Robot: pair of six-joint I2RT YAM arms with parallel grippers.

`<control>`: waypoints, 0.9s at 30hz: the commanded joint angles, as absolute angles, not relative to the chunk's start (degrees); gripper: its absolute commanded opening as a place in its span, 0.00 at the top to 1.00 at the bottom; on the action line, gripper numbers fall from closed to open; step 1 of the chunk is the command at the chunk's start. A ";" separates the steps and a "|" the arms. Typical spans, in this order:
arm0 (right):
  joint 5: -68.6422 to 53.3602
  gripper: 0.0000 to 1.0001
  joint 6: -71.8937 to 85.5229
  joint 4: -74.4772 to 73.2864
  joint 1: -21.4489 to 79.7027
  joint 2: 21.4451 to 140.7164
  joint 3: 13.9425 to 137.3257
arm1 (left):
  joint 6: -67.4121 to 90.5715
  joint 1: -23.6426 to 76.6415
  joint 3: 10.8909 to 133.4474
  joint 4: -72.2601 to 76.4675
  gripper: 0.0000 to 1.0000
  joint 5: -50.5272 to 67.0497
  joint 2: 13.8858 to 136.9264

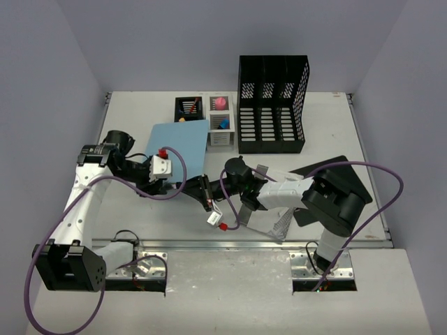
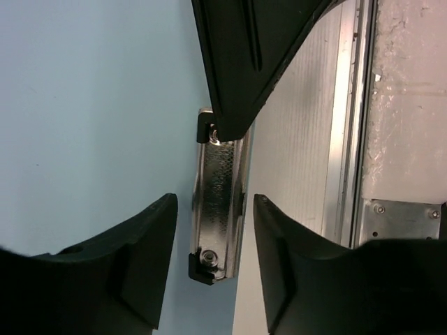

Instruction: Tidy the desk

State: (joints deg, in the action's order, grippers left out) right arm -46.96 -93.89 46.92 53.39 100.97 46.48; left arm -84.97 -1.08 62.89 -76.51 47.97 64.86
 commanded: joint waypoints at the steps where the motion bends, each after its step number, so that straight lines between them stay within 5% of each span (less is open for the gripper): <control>1: -47.29 0.99 -93.34 47.98 53.70 100.72 47.73 | -84.30 -0.53 64.51 -72.79 0.51 51.59 63.11; 6: -48.08 0.99 -93.25 47.55 54.05 97.30 46.76 | -75.36 -0.53 63.02 -63.04 0.00 50.36 56.62; 16: -43.96 0.99 -90.71 41.93 56.69 85.88 44.13 | -26.13 -0.53 45.53 5.50 0.00 27.18 29.81; 23: -28.62 0.99 -70.82 35.52 61.86 73.49 43.49 | -8.81 -0.53 53.85 7.74 0.00 -2.22 33.12; 27: -12.08 0.99 -49.00 24.83 62.40 67.77 49.82 | -5.02 -0.53 55.81 3.96 0.00 -6.94 35.07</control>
State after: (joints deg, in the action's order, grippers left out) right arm -28.27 -68.60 30.46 62.59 71.50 43.24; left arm -13.43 -0.82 54.46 3.88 3.90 33.34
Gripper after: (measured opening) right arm 0.057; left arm 1.000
